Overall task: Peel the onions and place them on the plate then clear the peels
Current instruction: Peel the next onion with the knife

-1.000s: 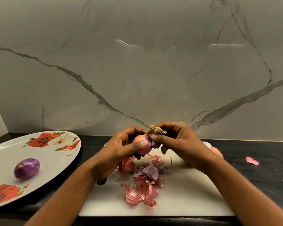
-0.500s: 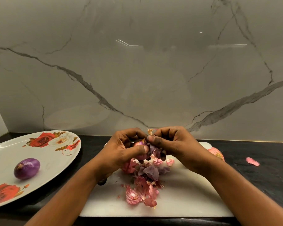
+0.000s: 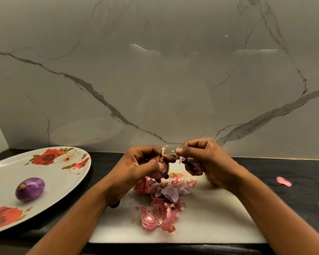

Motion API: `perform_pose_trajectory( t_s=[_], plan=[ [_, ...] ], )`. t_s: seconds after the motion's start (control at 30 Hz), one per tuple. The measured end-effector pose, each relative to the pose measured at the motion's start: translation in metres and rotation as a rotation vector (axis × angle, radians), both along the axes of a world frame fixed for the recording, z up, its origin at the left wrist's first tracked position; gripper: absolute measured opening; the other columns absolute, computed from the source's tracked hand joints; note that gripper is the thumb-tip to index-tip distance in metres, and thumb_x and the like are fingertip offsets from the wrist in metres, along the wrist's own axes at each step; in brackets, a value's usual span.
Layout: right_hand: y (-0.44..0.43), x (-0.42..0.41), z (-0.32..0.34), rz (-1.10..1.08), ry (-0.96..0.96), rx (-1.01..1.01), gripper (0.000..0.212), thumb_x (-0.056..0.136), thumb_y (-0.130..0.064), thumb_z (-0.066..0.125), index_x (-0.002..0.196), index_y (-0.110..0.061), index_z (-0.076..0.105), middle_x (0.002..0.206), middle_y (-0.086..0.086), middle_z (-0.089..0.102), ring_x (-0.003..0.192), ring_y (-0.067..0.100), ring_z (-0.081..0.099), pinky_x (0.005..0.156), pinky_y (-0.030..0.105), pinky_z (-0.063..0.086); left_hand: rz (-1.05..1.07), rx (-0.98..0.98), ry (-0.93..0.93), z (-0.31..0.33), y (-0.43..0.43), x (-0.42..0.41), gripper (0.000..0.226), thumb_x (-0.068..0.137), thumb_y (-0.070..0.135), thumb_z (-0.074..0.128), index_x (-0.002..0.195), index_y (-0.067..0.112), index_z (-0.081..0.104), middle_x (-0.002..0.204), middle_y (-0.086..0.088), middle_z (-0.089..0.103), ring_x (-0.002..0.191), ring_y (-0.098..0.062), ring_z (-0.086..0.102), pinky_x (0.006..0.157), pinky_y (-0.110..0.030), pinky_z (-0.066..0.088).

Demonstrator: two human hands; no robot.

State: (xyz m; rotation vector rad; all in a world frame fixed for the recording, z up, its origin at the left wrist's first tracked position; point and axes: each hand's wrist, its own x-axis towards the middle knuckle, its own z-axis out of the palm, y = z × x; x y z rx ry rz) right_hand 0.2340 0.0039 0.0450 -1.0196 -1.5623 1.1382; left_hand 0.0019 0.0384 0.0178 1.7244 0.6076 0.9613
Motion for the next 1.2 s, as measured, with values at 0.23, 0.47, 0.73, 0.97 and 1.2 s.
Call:
perform_pose_trajectory(
  t_s=[0.23, 0.47, 0.73, 0.97, 1.2],
  plan=[
    [-0.006, -0.001, 0.001, -0.011, -0.173, 0.098, 0.015, 0.084, -0.015, 0.087, 0.089, -0.005, 0.077, 0.079, 0.017, 0.077, 0.059, 0.022, 0.066, 0.048, 0.027, 0.046, -0.044, -0.055, -0.058, 0.003, 0.002, 0.000, 0.024, 0.087, 0.011, 0.063, 0.108, 0.011, 0.073, 0.104, -0.022, 0.070, 0.087, -0.037, 0.071, 0.073, -0.035, 0.057],
    [-0.005, 0.000, -0.001, -0.080, -0.243, 0.239, 0.026, 0.093, -0.032, 0.077, 0.079, -0.011, 0.081, 0.068, 0.009, 0.074, 0.059, 0.023, 0.069, 0.054, 0.033, 0.053, -0.024, -0.084, -0.019, 0.001, 0.004, -0.001, 0.046, 0.075, 0.028, 0.075, 0.116, 0.015, 0.060, 0.103, -0.017, 0.071, 0.086, -0.032, 0.071, 0.070, -0.030, 0.057],
    [-0.004, -0.003, -0.006, -0.019, -0.287, 0.258, 0.034, 0.089, -0.033, 0.082, 0.121, -0.025, 0.075, 0.094, -0.001, 0.078, 0.082, 0.012, 0.073, 0.061, 0.033, 0.061, -0.042, -0.079, 0.060, 0.002, 0.000, -0.001, 0.058, 0.078, 0.031, 0.076, 0.124, 0.014, 0.047, 0.105, -0.005, 0.074, 0.091, -0.021, 0.070, 0.079, -0.029, 0.056],
    [0.004, 0.000, -0.013, -0.021, -0.305, 0.313, 0.014, 0.097, -0.023, 0.073, 0.107, -0.016, 0.079, 0.089, 0.000, 0.076, 0.080, 0.015, 0.072, 0.063, 0.030, 0.060, -0.032, -0.082, -0.005, 0.001, 0.001, -0.002, 0.049, 0.081, 0.024, 0.082, 0.122, 0.012, 0.057, 0.117, -0.022, 0.071, 0.102, -0.040, 0.073, 0.088, -0.044, 0.059],
    [0.007, -0.006, -0.018, -0.004, -0.280, 0.294, 0.023, 0.111, -0.032, 0.047, 0.104, -0.016, 0.062, 0.085, 0.002, 0.062, 0.078, 0.026, 0.061, 0.063, 0.038, 0.057, 0.029, -0.031, 0.013, -0.002, 0.002, -0.001, 0.025, 0.086, 0.016, 0.074, 0.107, 0.017, 0.063, 0.109, -0.025, 0.071, 0.099, -0.048, 0.071, 0.083, -0.043, 0.061]
  ],
)
